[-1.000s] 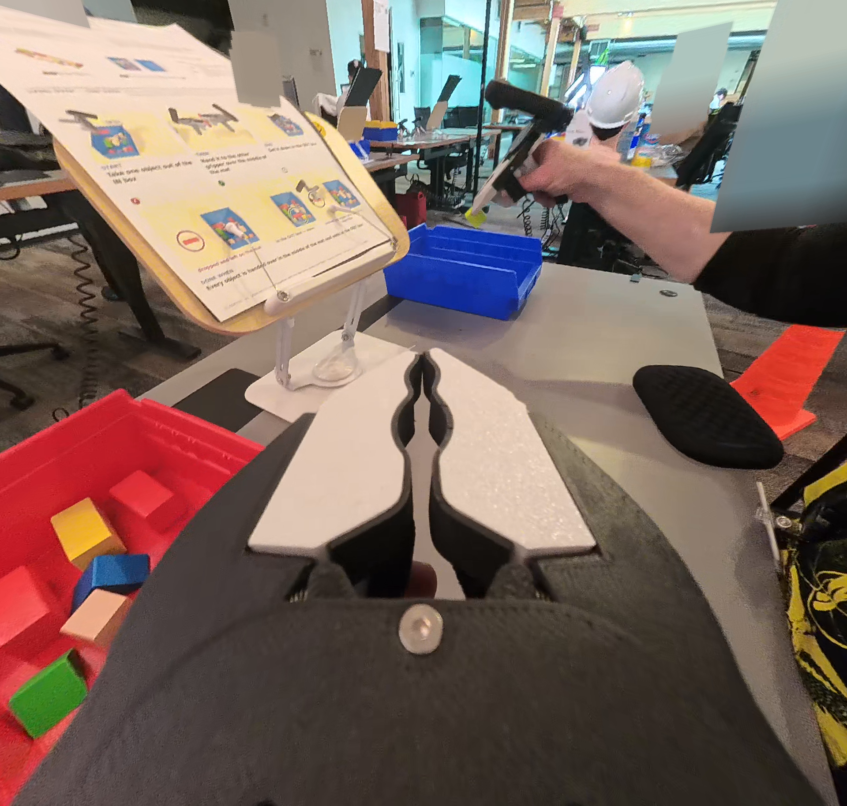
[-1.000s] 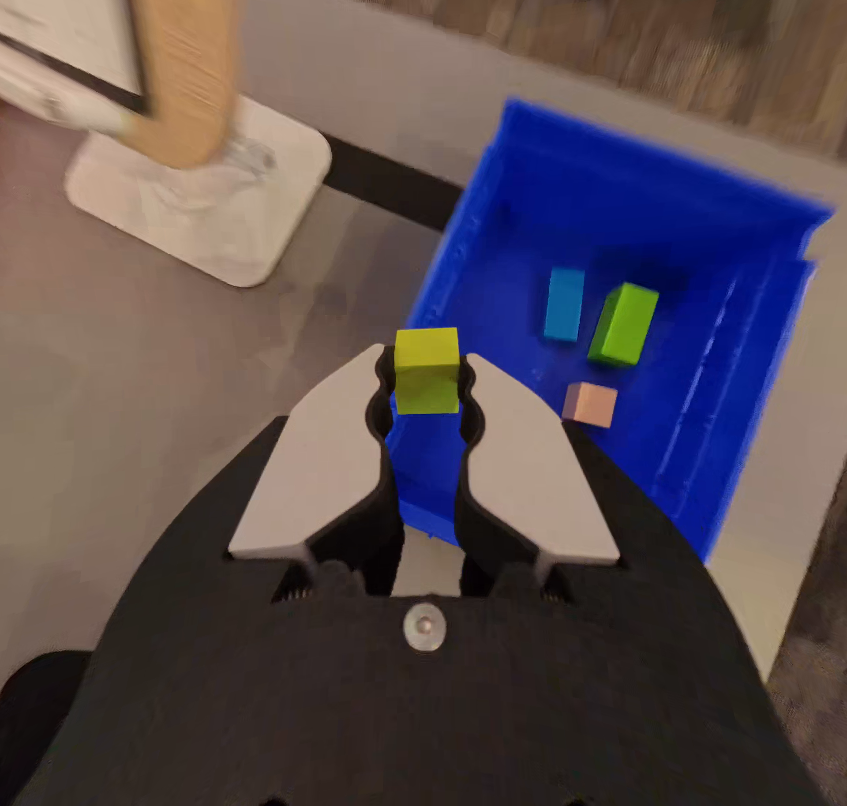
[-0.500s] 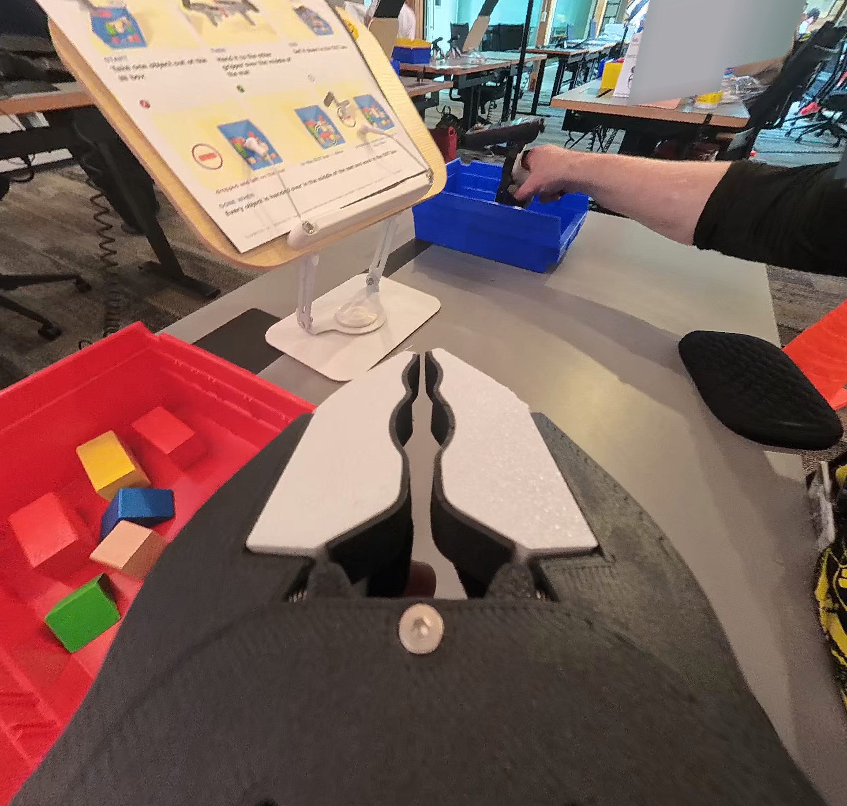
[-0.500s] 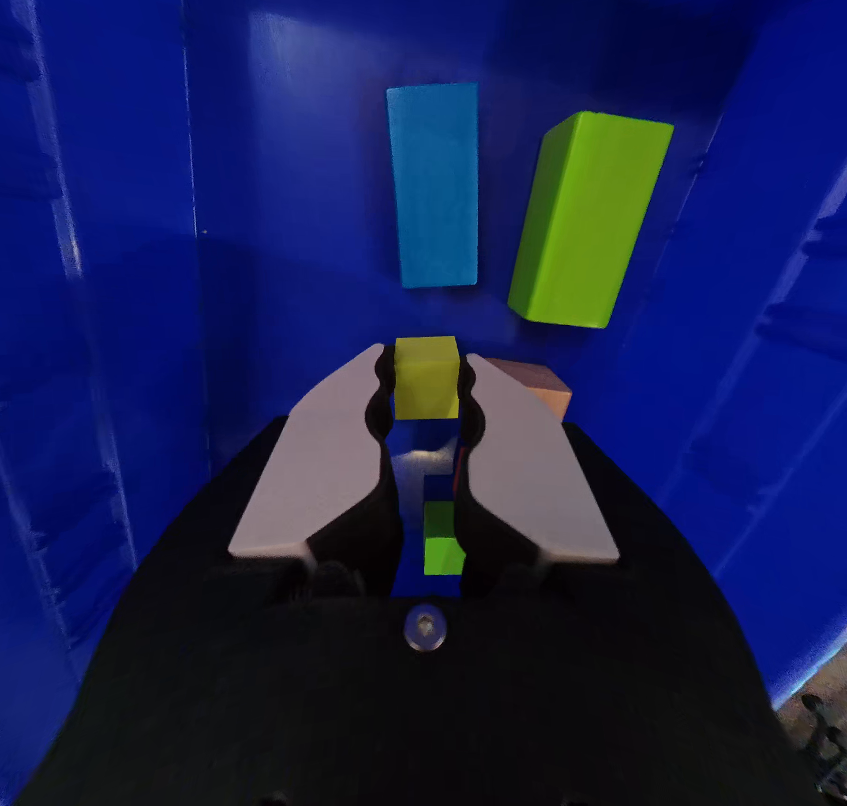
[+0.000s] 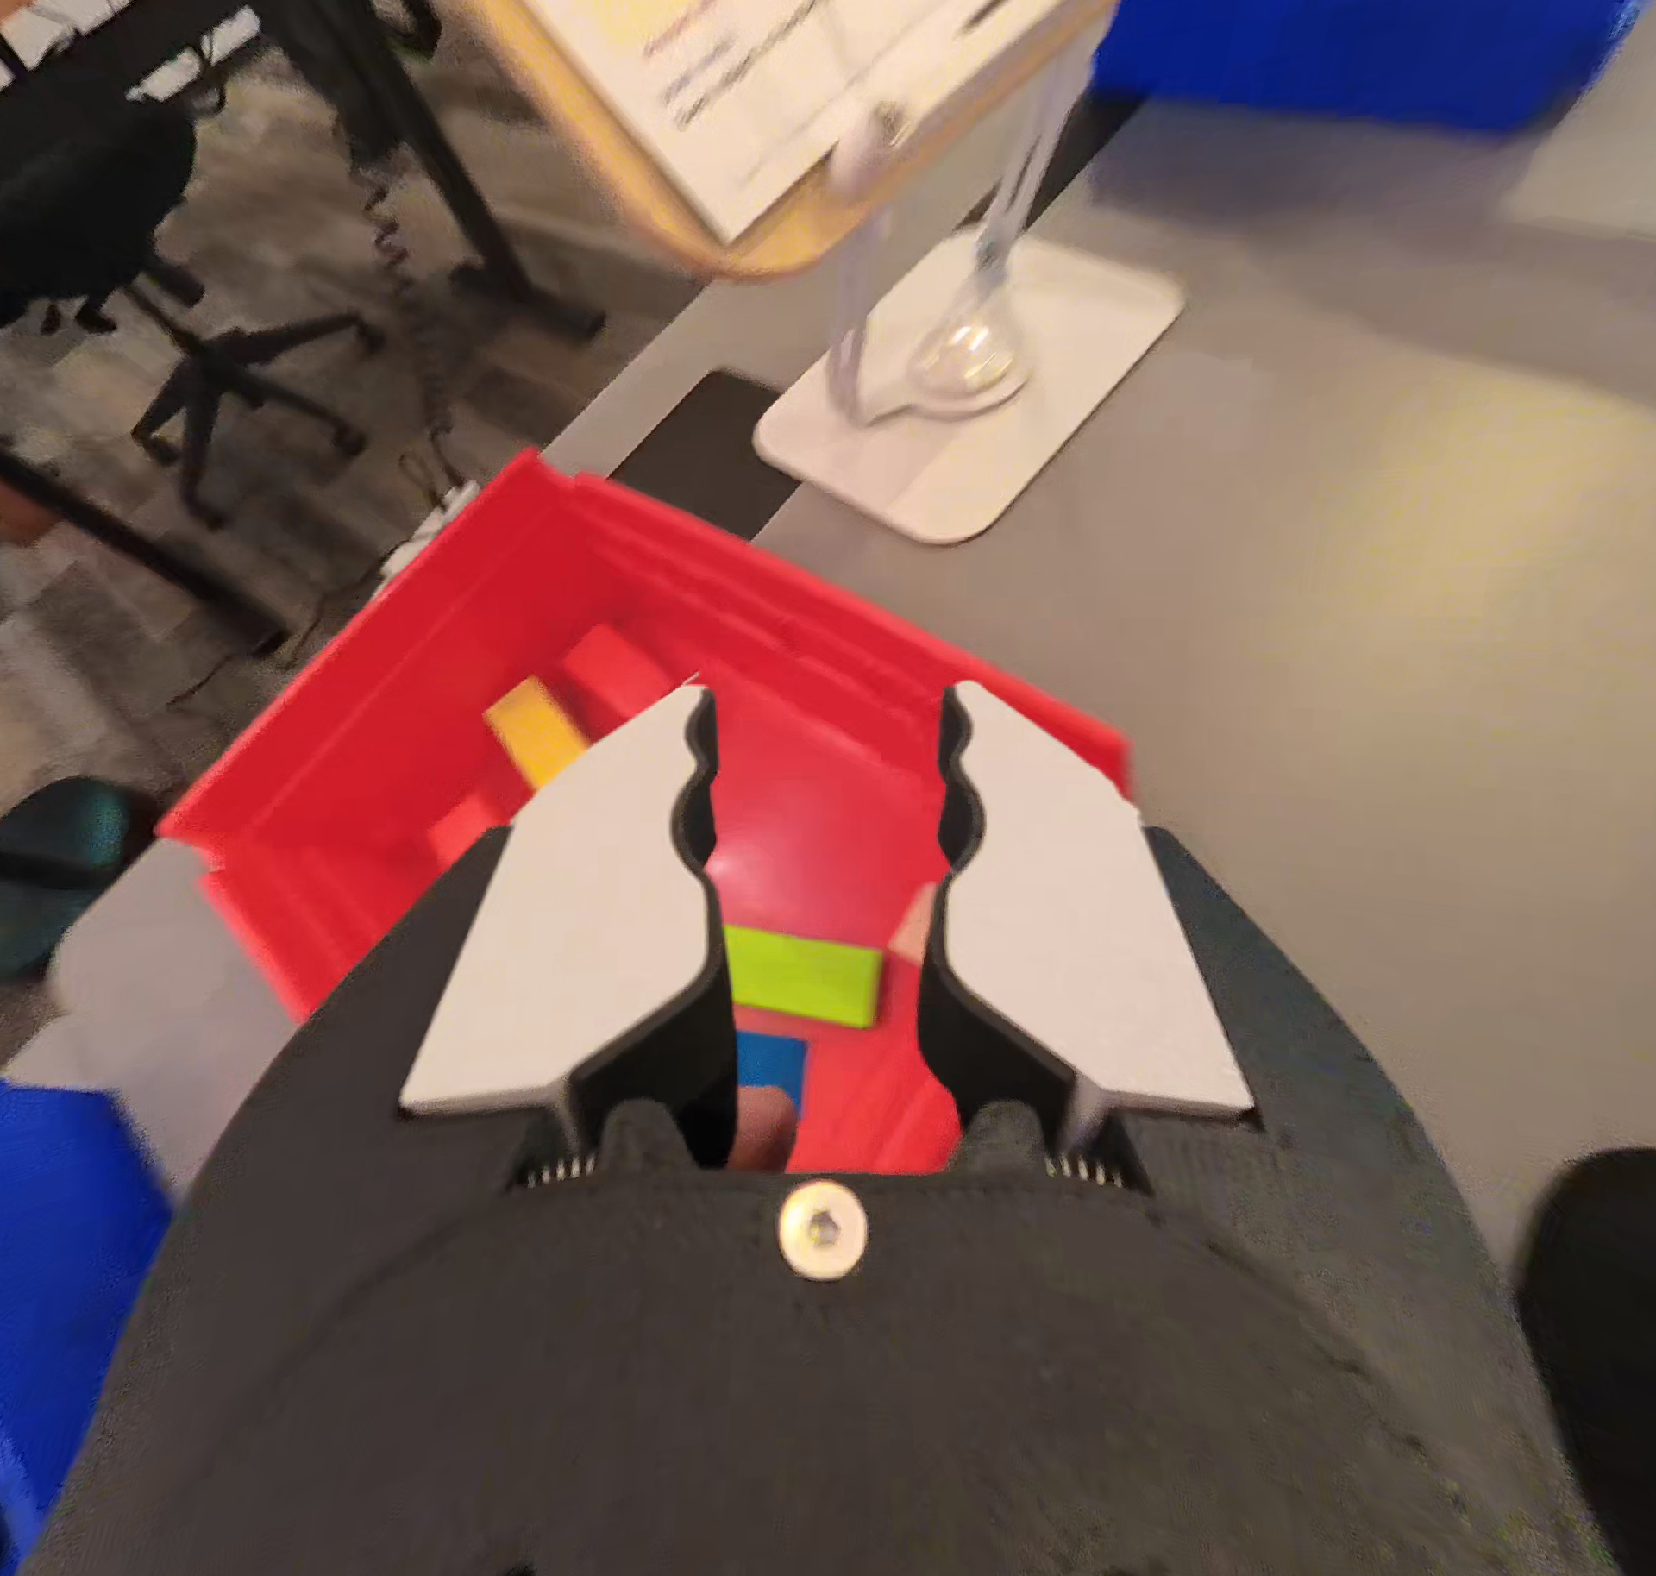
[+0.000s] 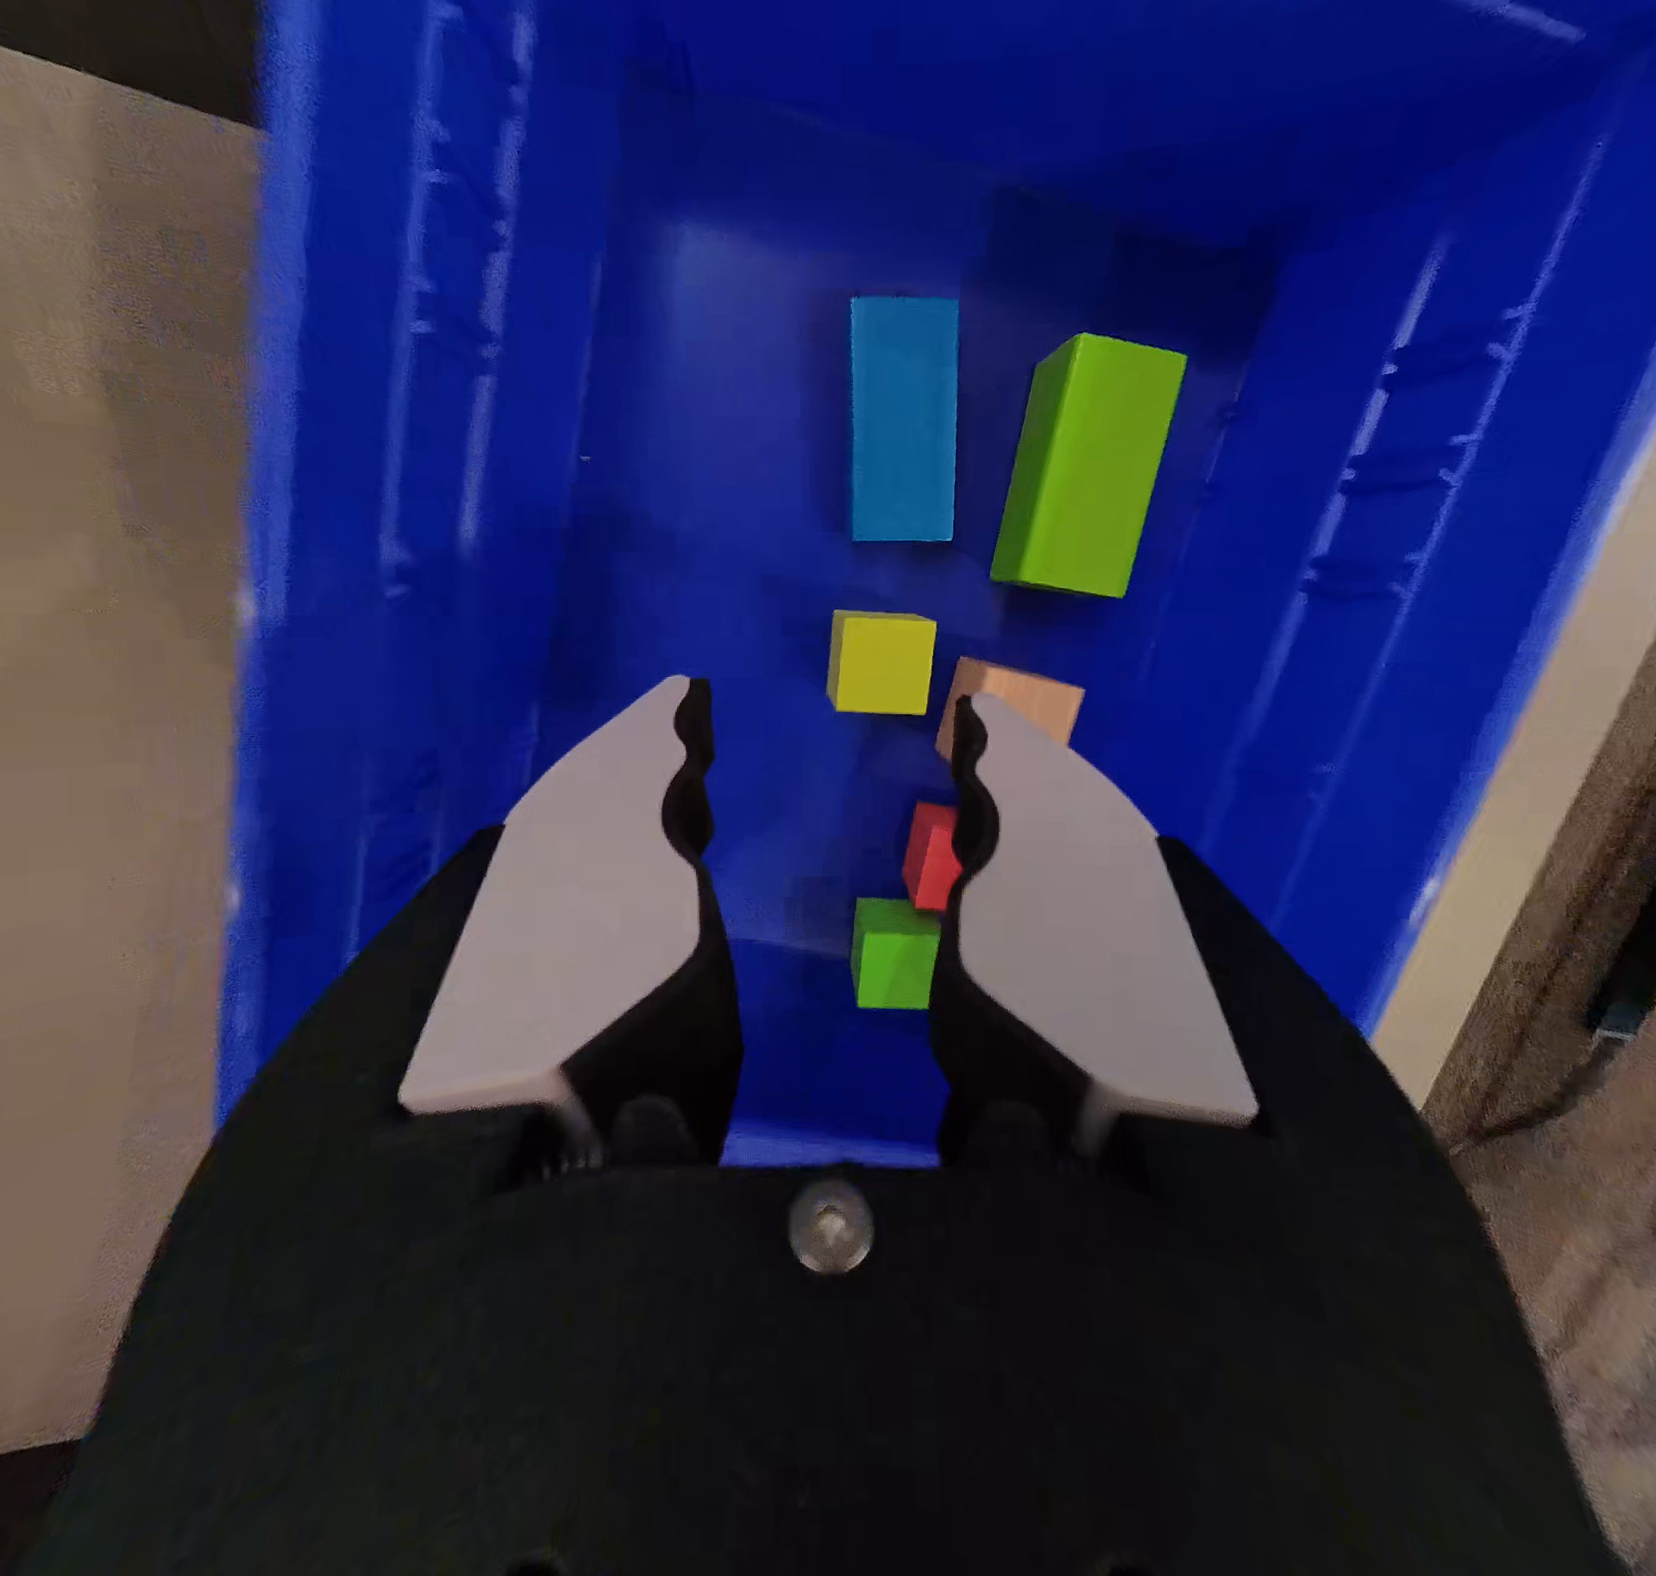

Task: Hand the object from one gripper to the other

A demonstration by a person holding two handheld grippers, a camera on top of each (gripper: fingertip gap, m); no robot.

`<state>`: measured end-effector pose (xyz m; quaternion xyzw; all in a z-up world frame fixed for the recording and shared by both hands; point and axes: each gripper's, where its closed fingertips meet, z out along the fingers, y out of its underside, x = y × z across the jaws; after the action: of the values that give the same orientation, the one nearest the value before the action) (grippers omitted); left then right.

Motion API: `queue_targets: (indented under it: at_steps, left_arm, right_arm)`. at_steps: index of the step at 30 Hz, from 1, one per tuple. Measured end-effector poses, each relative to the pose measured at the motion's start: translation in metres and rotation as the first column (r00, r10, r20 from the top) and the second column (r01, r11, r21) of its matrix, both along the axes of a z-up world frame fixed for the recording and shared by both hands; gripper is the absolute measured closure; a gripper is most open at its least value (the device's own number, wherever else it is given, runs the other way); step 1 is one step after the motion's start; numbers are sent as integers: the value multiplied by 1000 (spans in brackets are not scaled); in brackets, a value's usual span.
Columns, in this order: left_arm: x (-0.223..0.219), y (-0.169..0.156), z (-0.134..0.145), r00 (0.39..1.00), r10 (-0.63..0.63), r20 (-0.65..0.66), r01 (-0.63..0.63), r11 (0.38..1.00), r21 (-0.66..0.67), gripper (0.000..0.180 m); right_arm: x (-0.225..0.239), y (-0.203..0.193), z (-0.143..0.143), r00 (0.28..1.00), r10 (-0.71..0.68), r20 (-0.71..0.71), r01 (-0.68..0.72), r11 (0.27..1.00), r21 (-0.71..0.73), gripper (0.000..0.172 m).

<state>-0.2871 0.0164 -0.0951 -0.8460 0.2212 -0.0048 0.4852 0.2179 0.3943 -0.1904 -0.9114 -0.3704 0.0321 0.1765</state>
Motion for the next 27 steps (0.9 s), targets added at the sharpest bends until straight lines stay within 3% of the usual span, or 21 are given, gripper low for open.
queue_targets:
  at_steps: [5, 8, 10, 15, 17, 19, 25, 27]
  left_arm:
    - [-55, 49, -65, 971, -23, -237, -50, 954, -296, 118]
    - [-84, 62, -115, 967, 37, -252, -163, 851, -500, 113]
    - [-93, 69, -135, 966, 75, -249, -205, 808, -552, 114]
    - [-95, 93, -134, 964, 95, -248, -210, 844, -493, 123]
    - [-79, 106, -123, 974, 37, -223, -136, 884, -448, 126]
    - [-67, 118, -118, 959, -84, -271, -36, 911, -411, 117]
    - [-82, 132, -138, 815, -354, -458, 61, 839, -540, 106]
    - [-86, 135, -140, 799, -405, -444, 92, 813, -576, 107]
  right_arm:
    - [-9, -32, 25, 995, 78, -58, -74, 994, 80, 123]
    - [-15, -50, 35, 991, 114, -74, -104, 987, 119, 126]
    - [-19, -61, 37, 988, 142, -63, -133, 983, 126, 127]
    - [-27, -75, 45, 979, 194, -61, -182, 971, 157, 127]
    - [-31, -79, 48, 975, 212, -71, -198, 966, 169, 128]
    - [-35, -82, 50, 970, 231, -81, -215, 962, 169, 128]
    - [-43, -94, 54, 958, 268, -99, -250, 954, 165, 128]
    - [-43, -98, 54, 956, 277, -95, -260, 952, 160, 130]
